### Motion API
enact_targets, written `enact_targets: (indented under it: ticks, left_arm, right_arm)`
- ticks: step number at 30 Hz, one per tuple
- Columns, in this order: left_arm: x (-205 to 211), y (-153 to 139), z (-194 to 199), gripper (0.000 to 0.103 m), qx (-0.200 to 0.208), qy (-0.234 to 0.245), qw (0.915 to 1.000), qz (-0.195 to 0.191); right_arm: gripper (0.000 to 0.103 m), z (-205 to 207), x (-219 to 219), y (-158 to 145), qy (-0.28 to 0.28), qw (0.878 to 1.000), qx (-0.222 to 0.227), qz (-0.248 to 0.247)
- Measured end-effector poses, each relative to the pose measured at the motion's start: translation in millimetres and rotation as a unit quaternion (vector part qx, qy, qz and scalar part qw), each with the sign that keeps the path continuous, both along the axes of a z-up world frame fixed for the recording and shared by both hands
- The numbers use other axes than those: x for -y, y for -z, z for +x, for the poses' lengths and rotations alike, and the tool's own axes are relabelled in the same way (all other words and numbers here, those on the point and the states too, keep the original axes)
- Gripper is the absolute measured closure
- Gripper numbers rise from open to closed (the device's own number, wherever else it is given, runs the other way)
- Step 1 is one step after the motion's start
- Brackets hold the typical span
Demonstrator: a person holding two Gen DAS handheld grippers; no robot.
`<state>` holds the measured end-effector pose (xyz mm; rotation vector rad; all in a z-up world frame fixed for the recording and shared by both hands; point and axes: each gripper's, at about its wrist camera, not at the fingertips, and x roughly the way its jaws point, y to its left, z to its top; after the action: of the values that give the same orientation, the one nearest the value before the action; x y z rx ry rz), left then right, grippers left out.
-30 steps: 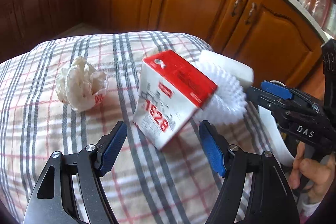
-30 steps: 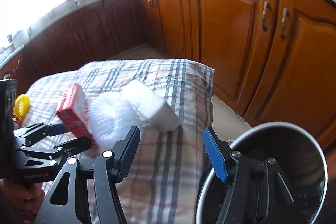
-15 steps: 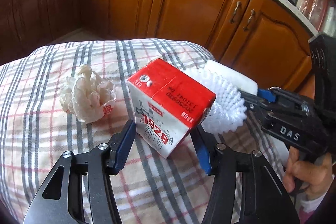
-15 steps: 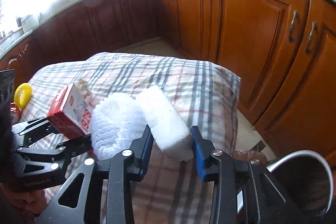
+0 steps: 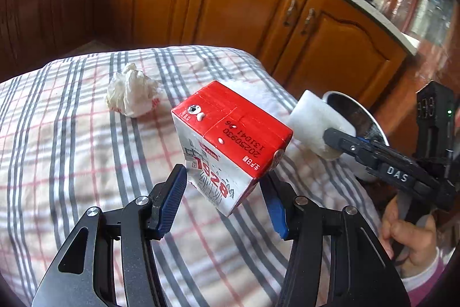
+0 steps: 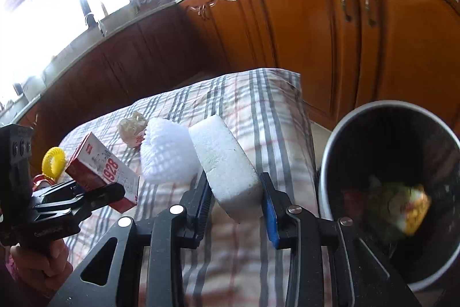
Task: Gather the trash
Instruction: 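Grasp the red-and-white milk carton with the left gripper while the right grasps the white sponge, then carry the carton and sponge over the bin and open both grippers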
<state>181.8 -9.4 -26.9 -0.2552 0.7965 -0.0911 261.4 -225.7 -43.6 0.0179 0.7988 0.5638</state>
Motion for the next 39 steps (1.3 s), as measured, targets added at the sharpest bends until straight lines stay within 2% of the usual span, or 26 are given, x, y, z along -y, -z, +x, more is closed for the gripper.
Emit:
enact_targets:
  ticks: [7, 18, 19, 21, 39]
  left_arm:
    - [28, -12, -21, 0.051, 0.011, 0.043, 0.9990, -0.008]
    - [83, -19, -23, 0.052, 0.016, 0.104, 0.9944, -0.006]
    - [87, -19, -22, 0.069, 0.017, 0.108, 0.9940, -0.006]
    - [97, -21, -19, 0.069, 0.012, 0.120, 0.9927, -0.010]
    - [148, -36, 2, 0.069, 0.031, 0.165, 0.9858, 0.009]
  right_arm:
    - [0.070, -31, 22, -2, 0.028, 0.999, -0.004, 0.025]
    - [0.070, -72, 73, -10, 0.080, 0.996, 0.005, 0.044]
    - [0.070, -73, 79, -11, 0.087, 0.995, 0.005, 0.045]
    - [0.070, -79, 88, -12, 0.097, 0.994, 0.007, 0.047]
    - [0.070, -73, 147, -23, 0.159, 0.985, 0.027, 0.066]
